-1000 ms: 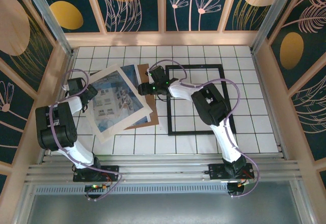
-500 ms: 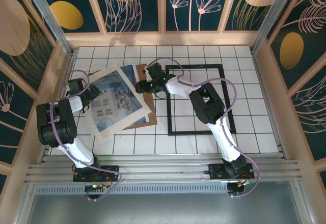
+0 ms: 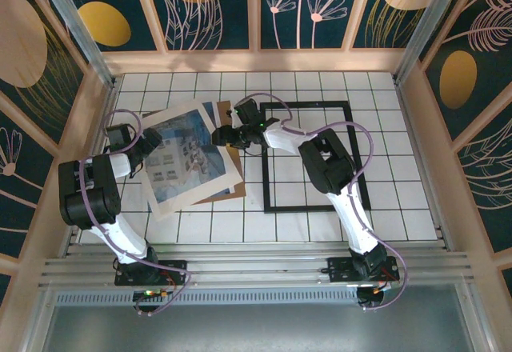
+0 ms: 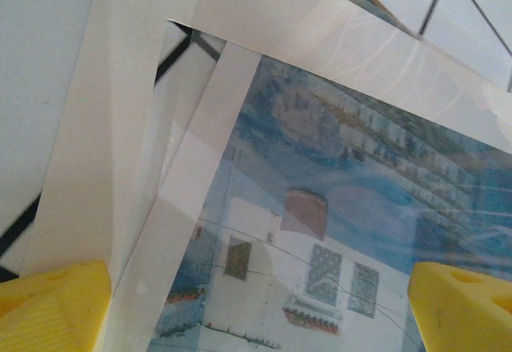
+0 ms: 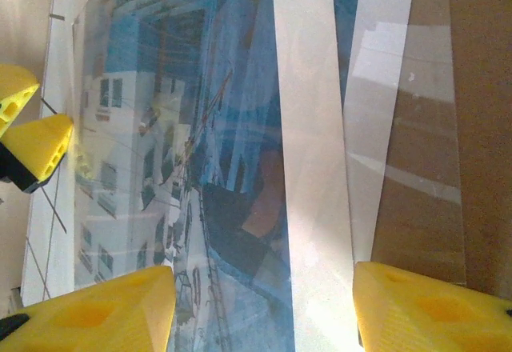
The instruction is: Put the photo into the frame
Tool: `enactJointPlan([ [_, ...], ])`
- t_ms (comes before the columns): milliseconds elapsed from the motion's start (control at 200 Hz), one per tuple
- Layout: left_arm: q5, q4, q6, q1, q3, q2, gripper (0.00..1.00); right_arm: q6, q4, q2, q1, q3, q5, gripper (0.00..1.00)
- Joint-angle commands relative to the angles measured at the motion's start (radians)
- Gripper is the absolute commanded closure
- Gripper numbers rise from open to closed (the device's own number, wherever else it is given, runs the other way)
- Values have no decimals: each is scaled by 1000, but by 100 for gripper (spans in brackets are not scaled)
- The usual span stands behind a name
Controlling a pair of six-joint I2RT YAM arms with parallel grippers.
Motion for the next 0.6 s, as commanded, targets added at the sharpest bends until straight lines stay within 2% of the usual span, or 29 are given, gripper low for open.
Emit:
enactJointPlan([
  [0,140,-18,-48,-11,-25,46,5,6,41,-96,-15,-66,-20,38],
  [230,188,-11,-7,-64,38,45,5,-67,59,-235,-30,-215,90,37],
  [295,133,-21,-4,-68,40,10,6,-84,63,-259,-34,-245,148,37],
  [445,-132,-80,-16,-68,1,-114,5,-113,58,-263,-35,-257,252,33],
  [520,-155,-123,-11,-68,3,-116,5,-115,58,-244,-36,-250,297,32],
  [595,-127,-139,-1,-68,-2,-101,5,-118,59,-219,-43,-236,323,30],
])
